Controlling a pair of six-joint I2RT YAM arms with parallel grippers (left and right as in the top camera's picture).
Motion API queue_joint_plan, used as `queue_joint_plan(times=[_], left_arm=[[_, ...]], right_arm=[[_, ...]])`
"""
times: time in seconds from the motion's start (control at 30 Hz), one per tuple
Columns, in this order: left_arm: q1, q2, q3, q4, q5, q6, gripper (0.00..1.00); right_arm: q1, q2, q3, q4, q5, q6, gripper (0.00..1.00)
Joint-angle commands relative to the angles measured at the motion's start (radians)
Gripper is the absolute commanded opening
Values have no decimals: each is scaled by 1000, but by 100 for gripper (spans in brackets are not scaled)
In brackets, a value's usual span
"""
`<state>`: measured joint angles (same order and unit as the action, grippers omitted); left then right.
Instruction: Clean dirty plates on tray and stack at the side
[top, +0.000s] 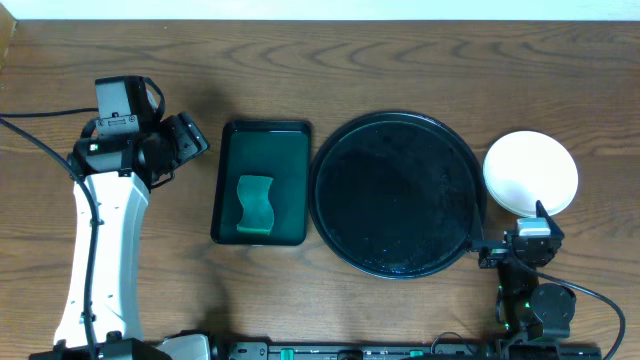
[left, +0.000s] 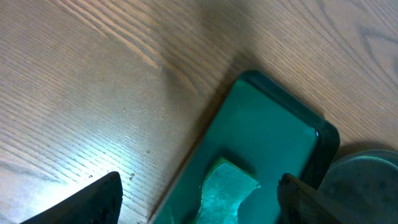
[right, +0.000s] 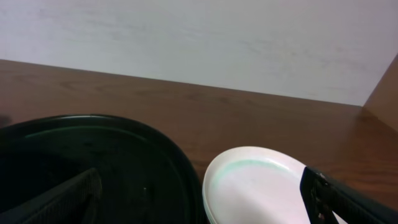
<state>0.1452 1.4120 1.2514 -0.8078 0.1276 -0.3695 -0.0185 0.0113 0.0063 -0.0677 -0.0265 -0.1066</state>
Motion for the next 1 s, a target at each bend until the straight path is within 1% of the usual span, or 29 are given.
queue_joint_plan(times=[0.0,0.17,0.33,0.53,0.63,0.97], left_arm=[[2,6,0,-3,-9,-2,80],[2,6,0,-3,-9,-2,80],[2,6,0,-3,-9,-2,80],[2,6,0,-3,-9,-2,80],[2,6,0,-3,-9,-2,80],[2,6,0,-3,-9,-2,80]], right_arm=[[-8,-6,-1,-3,76,43,99],[-8,-6,-1,-1,83,51,99],[6,-6,-1,8,160,137,99],[55,-6,-1,12,202,136,99],[56,-6,-1,8,174,136,99],[56,-6,-1,8,176,136,99]])
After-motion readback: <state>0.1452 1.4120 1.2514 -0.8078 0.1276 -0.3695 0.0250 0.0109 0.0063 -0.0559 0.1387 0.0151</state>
